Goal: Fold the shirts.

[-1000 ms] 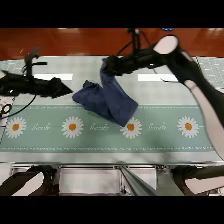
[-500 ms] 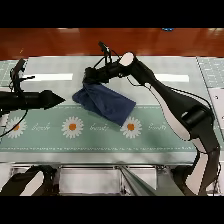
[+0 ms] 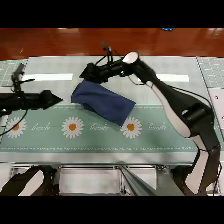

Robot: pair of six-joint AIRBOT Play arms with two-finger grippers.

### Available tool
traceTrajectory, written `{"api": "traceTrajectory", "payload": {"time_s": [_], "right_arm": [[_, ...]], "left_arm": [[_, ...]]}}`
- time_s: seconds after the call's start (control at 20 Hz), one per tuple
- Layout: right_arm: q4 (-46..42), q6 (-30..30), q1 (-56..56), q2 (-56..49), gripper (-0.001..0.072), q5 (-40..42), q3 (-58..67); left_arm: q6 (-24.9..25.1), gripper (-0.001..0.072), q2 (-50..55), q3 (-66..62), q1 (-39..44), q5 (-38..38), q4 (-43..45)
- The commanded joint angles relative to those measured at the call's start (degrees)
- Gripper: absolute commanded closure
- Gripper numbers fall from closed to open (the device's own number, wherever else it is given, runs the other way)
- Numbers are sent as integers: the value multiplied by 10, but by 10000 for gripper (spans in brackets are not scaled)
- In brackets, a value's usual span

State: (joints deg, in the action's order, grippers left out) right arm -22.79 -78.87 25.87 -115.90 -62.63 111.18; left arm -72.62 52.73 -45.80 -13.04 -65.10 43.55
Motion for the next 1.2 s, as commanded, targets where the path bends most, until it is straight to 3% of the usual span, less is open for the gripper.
{"api": "traceTrajectory", "payload": {"time_s": [0.0, 0.1, 0.2, 0.3, 0.4, 0.55, 0.65, 0.8, 0.95, 1.15], "right_arm": [[-69, -4, -94, 72, 304, -192, 0], [-238, -35, -142, 150, 303, -263, -12], [-439, -73, -163, 250, 302, -270, -87], [-549, -122, -181, 367, 301, -187, -238], [-557, -171, -203, 483, 293, -45, -435], [-429, -202, -219, 602, 294, 149, -710], [-285, -162, -217, 600, 295, 214, -815], [-92, -23, -217, 532, 295, 216, -853], [58, 87, -217, 459, 295, 206, -845], [75, 108, -217, 375, 295, 155, -793]], "left_arm": [[-6, 686, -5, -70, -90, -27, -32], [2, 686, -32, -103, -139, -51, -61], [2, 687, -79, -92, -155, -50, -59], [2, 686, -124, -59, -145, -50, -59], [2, 686, -161, -8, -114, -51, -59], [-11, 686, -181, 68, -42, -50, -59], [-18, 686, -174, 106, -6, -31, -59], [-31, 686, -154, 134, 21, 21, -59], [-30, 686, -127, 134, 22, 23, -60], [-30, 687, -110, 135, 22, 26, -60]]}}
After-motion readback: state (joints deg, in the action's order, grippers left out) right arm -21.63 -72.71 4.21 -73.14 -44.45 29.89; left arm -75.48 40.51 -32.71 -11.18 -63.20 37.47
